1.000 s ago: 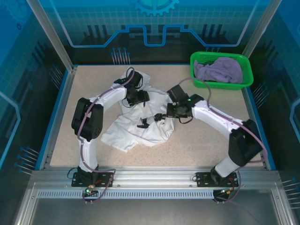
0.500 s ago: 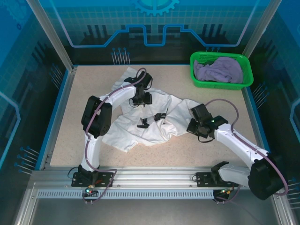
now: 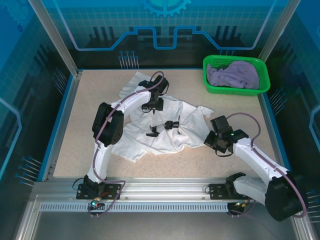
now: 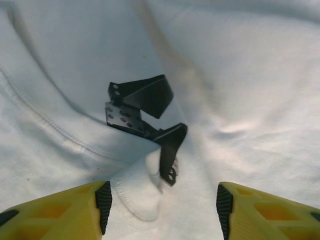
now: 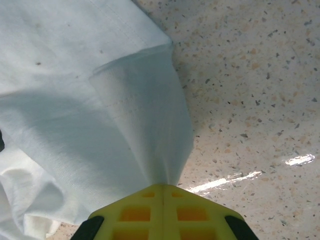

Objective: Fold and stack the t-shirts

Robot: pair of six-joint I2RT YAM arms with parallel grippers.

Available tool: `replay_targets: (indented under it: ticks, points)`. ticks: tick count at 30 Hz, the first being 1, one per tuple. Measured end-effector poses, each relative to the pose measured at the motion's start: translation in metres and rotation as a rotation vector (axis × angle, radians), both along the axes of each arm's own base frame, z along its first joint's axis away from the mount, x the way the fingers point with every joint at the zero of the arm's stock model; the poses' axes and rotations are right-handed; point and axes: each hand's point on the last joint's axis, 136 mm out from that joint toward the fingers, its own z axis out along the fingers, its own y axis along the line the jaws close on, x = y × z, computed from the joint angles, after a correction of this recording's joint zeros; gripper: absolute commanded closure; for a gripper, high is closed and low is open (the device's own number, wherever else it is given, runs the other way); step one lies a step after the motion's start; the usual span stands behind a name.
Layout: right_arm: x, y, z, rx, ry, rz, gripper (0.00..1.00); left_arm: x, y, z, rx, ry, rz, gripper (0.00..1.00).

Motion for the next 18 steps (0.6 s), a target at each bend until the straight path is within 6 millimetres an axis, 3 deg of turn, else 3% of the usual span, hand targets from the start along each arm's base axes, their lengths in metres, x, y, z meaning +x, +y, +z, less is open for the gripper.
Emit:
replay_targets:
  ticks: [3, 9, 16, 18]
  points:
    - [0.0, -0.001, 0.0, 0.002, -0.001, -0.003, 0.99, 0.002, 0.0, -0.004, 0.015, 0.003, -0.011, 0.48]
    - [0.002, -0.003, 0.002, 0.009, -0.013, -0.017, 0.98, 0.0, 0.011, -0.015, 0.081, 0.023, -0.001, 0.41]
    - [0.002, -0.004, 0.003, 0.009, -0.016, -0.015, 0.98, 0.0, 0.011, -0.018, 0.07, 0.034, -0.004, 0.6]
    - [0.002, -0.004, 0.003, 0.008, -0.016, -0.015, 0.98, -0.001, 0.011, -0.021, 0.073, 0.039, -0.008, 0.6]
